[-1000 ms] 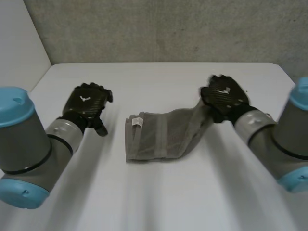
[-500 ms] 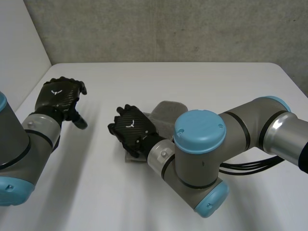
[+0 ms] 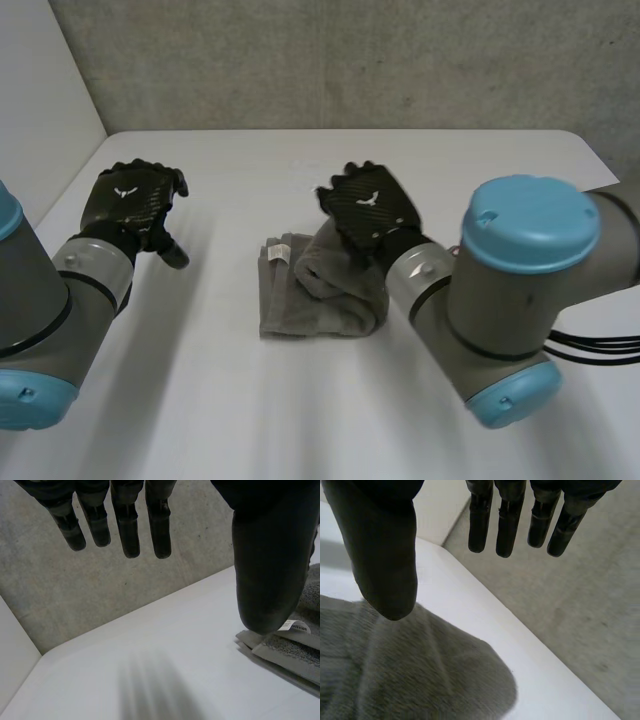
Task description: Fold the towel.
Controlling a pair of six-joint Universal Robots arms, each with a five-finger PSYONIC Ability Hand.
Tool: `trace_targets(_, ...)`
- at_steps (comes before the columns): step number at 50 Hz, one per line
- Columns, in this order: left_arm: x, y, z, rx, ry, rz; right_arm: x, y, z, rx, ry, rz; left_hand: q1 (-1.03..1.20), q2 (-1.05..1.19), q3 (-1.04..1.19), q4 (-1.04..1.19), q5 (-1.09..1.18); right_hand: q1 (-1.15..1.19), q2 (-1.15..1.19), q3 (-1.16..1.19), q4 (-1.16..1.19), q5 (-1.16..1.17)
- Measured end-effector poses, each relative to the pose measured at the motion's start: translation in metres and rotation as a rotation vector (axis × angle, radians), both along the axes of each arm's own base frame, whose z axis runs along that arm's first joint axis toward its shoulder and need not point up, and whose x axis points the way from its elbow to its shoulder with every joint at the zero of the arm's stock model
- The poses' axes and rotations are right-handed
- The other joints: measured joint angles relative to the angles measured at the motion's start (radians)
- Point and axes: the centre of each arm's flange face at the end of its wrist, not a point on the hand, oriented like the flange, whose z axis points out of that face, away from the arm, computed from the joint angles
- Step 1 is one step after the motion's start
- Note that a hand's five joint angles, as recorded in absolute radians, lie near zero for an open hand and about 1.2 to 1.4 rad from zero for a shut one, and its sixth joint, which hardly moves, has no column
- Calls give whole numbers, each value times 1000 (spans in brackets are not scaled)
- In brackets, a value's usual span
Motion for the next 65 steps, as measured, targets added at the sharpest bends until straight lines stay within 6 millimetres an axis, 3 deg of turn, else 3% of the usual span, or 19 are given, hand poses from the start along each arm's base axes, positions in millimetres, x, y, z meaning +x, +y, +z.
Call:
trace_targets(11, 0, 1, -2, 7, -2, -2, -12, -14, -8, 22, 12, -42, -15, -20, 0, 0, -19, 9, 2, 0, 0, 41)
trace_targets(24, -1, 0, -4, 10, -3, -1, 5, -14, -14, 45, -35, -12, -15, -20, 0, 0, -20, 58, 39, 0, 0, 90)
trace_targets(32, -1, 0, -5, 11, -3, -2, 27, -7, -37, 81, -13, 33, -15, -25, 0, 0, -24, 72, 51, 0, 0, 103)
trace_targets(43, -2, 1, -6, 13, -4, -6, 34, -5, -58, 115, 11, 46, -15, -26, 0, 0, -24, 91, 75, 0, 0, 123)
trace_targets(48, -2, 1, -7, 16, -4, -7, 37, -6, -62, 115, 15, 47, -15, -27, 0, 0, -24, 206, 202, 0, 0, 230)
trace_targets(57, -2, 2, -9, 21, -6, -7, 41, -10, -73, 117, 30, 54, -15, -28, 0, 0, -24, 709, 696, 0, 0, 754)
trace_targets(65, -1, 2, -11, 17, -5, -6, 45, -11, -68, 100, 16, 77, -25, -31, 0, 0, -33, 730, 716, 0, 0, 797)
